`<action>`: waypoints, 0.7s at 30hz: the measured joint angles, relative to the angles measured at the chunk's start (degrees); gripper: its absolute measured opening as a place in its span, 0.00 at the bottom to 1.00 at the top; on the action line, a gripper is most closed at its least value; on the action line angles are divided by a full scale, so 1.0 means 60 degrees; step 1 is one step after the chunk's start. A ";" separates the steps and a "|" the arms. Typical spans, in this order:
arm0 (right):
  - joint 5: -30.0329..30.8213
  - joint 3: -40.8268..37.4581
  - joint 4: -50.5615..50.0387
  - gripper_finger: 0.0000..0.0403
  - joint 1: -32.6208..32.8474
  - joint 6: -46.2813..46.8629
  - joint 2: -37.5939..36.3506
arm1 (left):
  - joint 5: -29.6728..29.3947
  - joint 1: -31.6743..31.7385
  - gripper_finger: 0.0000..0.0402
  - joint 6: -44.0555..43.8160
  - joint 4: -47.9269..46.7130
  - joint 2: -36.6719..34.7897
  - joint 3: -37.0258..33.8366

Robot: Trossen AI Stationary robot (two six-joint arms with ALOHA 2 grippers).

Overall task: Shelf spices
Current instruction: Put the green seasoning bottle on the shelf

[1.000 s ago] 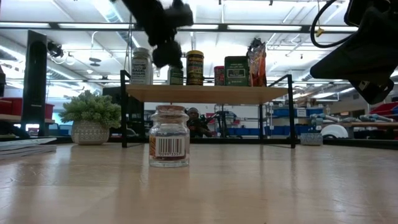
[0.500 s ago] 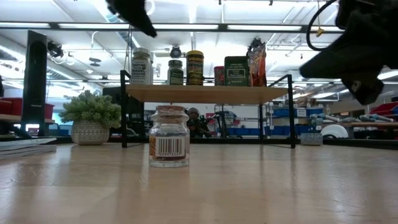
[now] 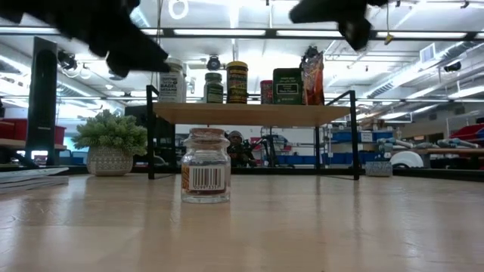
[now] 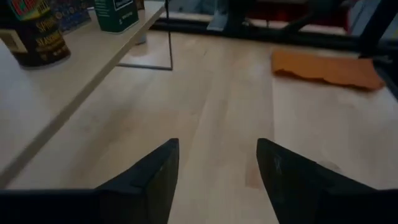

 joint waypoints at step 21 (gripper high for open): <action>-0.5075 1.0870 -0.7486 0.00 -0.8172 -0.5006 0.4719 | 0.0231 0.0260 0.53 0.0378 0.3619 -0.0320 -0.2241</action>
